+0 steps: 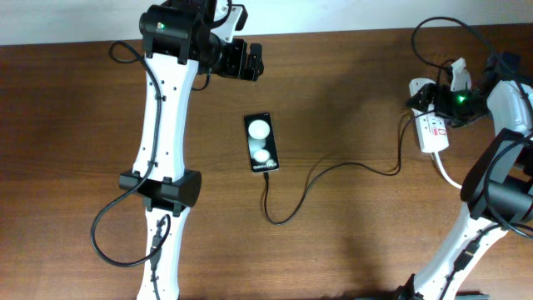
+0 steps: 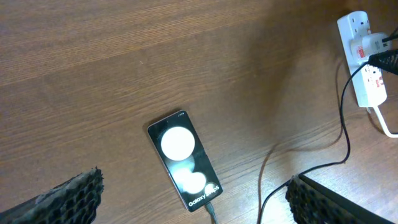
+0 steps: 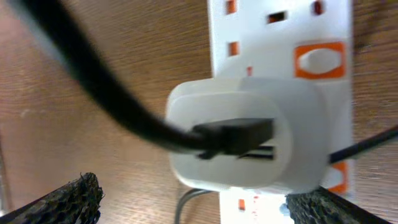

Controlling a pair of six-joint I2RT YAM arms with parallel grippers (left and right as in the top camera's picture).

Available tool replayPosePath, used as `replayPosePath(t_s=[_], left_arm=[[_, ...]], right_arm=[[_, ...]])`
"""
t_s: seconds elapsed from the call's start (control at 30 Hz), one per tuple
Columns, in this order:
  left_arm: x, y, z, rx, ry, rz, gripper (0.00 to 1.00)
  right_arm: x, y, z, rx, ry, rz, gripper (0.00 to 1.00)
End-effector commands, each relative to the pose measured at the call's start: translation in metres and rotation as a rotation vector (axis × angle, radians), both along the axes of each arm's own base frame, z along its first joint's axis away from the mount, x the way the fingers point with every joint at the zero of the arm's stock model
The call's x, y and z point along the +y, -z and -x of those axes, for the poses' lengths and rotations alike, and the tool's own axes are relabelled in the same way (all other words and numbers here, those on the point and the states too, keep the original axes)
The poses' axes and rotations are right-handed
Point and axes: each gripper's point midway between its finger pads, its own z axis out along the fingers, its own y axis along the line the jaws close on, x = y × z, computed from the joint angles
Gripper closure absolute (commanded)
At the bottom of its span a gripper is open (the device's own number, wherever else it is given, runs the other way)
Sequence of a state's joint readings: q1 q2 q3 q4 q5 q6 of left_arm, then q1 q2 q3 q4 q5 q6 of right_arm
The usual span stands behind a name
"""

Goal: Plug charger to phone and switch on socket

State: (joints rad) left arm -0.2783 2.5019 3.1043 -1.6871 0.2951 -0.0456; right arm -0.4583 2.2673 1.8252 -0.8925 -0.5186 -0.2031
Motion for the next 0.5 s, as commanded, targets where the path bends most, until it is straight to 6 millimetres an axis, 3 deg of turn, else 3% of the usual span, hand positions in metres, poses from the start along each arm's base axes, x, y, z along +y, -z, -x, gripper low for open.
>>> replayPosePath(t_s=[0.0,0.47], left_arm=[[0.005,-0.017,0.003,-0.034,-0.013,0.01,0.01],[0.005,-0.017,0.003,-0.033,-0.013,0.009,0.01]], right_arm=[[-0.017,0.017,0.002,0.042,0.035,0.066,0.01],[-0.022,0.005,-0.008,0.017,0.072,0.063,0.01]])
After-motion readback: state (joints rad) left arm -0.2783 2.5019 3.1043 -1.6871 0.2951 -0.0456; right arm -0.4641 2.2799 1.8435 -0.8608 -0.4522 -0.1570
